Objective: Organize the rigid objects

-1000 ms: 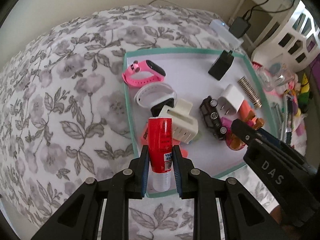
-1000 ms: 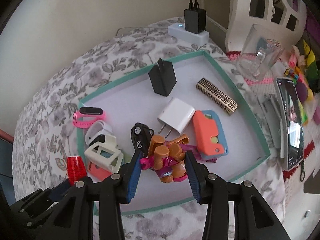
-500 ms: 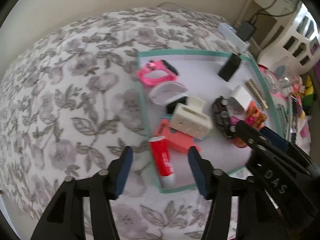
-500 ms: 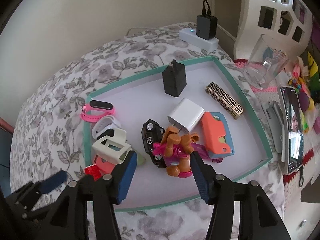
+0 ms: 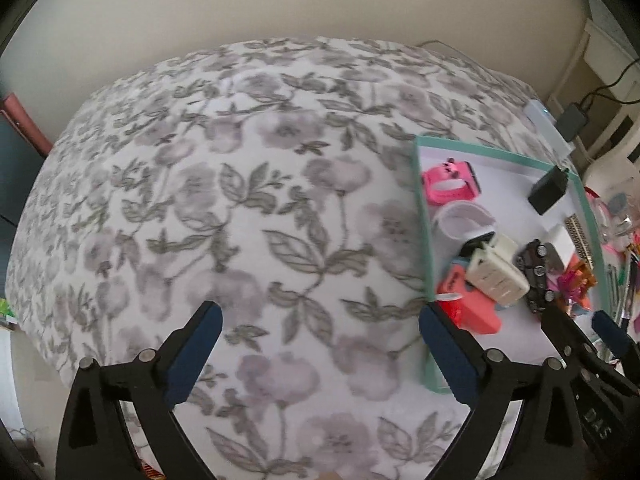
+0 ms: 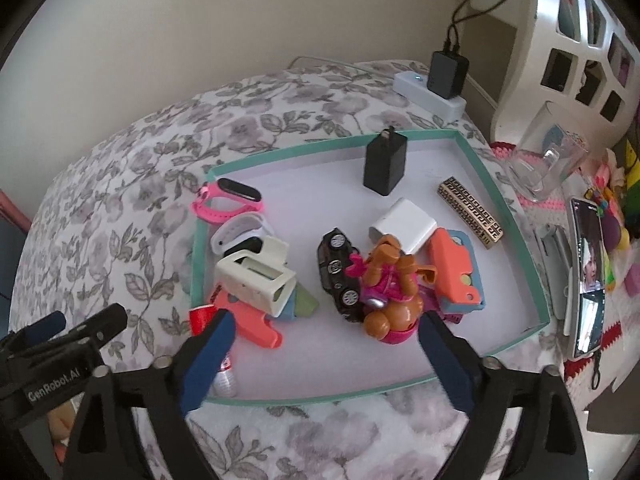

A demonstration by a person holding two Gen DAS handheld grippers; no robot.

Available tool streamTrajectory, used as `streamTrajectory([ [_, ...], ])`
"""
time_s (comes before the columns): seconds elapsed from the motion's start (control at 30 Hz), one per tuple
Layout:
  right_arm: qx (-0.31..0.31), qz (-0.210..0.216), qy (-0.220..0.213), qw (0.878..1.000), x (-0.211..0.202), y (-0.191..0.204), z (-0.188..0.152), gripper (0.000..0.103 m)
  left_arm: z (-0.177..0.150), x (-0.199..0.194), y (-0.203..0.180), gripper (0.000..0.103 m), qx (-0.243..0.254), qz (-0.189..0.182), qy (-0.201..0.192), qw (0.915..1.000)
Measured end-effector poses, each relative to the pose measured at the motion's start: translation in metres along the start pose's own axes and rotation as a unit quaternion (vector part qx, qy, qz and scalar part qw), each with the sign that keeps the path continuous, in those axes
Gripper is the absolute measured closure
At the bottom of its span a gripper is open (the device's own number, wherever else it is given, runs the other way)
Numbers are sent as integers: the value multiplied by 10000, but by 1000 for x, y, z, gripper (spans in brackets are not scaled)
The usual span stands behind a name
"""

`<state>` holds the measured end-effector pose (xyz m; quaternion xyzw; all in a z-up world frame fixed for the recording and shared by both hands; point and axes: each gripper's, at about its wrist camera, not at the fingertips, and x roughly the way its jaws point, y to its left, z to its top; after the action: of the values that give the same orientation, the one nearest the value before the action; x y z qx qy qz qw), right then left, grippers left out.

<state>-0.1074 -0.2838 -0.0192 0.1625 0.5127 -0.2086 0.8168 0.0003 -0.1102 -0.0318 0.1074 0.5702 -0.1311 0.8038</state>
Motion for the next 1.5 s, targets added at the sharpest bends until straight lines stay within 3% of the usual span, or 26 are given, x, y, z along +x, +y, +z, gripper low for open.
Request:
streamTrajectory([
  [0.93, -199, -17, -236, 9995, -29, 21, -18, 0, -25, -34, 23, 4, 184, 208, -478, 9985],
  [1.5, -230, 26, -320, 9992, -32, 22, -16, 0, -22, -34, 27, 4, -15, 308, -494, 9983],
])
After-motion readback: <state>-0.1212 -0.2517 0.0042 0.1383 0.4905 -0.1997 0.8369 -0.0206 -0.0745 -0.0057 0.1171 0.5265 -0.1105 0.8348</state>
